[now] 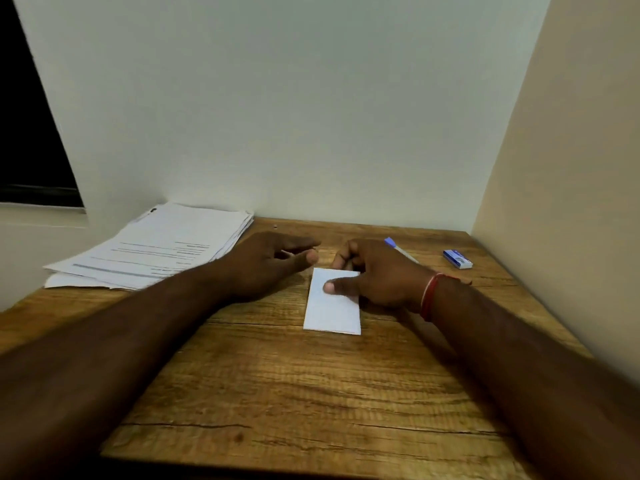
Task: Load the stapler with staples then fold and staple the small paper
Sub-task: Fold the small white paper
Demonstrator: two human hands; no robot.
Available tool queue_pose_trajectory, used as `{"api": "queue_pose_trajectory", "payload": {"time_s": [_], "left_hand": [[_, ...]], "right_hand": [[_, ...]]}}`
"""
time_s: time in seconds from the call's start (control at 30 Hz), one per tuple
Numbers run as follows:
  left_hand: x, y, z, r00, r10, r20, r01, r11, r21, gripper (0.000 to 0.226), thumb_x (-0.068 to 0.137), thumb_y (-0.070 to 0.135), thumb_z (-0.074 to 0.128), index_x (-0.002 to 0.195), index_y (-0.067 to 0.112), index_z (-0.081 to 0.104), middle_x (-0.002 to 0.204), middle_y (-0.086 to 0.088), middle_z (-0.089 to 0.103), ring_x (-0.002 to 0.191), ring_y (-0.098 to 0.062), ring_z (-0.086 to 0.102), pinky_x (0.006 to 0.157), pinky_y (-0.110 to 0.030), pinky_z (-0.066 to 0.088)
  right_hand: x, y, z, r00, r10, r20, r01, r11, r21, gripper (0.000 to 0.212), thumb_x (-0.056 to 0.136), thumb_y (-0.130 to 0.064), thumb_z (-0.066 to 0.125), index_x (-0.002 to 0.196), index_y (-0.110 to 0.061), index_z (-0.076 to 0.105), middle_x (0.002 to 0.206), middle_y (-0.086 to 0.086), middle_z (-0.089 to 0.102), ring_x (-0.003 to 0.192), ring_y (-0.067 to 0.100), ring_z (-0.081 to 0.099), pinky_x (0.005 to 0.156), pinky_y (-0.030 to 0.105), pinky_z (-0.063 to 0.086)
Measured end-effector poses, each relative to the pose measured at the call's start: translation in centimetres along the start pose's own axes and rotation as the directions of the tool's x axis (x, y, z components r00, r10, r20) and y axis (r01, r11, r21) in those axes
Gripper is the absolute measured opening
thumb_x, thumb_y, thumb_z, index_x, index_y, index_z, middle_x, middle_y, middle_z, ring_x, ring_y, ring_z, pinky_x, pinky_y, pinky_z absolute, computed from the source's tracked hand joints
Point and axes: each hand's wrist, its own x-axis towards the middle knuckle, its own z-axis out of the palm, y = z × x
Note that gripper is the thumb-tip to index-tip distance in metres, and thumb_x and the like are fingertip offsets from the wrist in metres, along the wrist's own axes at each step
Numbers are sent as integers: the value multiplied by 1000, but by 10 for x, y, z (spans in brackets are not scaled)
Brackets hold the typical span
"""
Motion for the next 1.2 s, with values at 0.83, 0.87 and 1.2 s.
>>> {"api": "queue_pose_trajectory", "payload": {"time_s": [0.83, 0.87, 1.2], "left_hand": [[2, 2, -2, 968, -98, 232, 250, 477, -843, 73, 110, 70, 44, 135, 13, 82, 143, -17, 77, 131, -30, 75, 88, -33, 70], [2, 1, -2, 967, -104, 234, 256, 452, -855, 73, 108, 69, 48, 137, 9, 80, 143, -20, 76, 125, -29, 77, 90, -35, 70], [7, 0, 4, 977, -139, 163, 209, 448, -869, 35, 102, 16, 76, 134, 1, 78, 142, -25, 75, 131, -35, 75, 113, -47, 61]], "right_hand": [[2, -4, 3, 992, 67, 108, -127, 534, 836, 65, 102, -73, 51, 123, -20, 84, 105, 20, 75, 71, 24, 71, 50, 29, 60], [2, -3, 3, 991, 66, 117, -134, 523, 842, 68, 102, -73, 52, 122, -15, 84, 105, 20, 74, 72, 24, 71, 51, 28, 61], [4, 0, 1, 989, 42, 139, -142, 496, 856, 64, 105, -58, 60, 135, -3, 74, 120, 20, 78, 77, 21, 77, 54, 21, 62]]}}
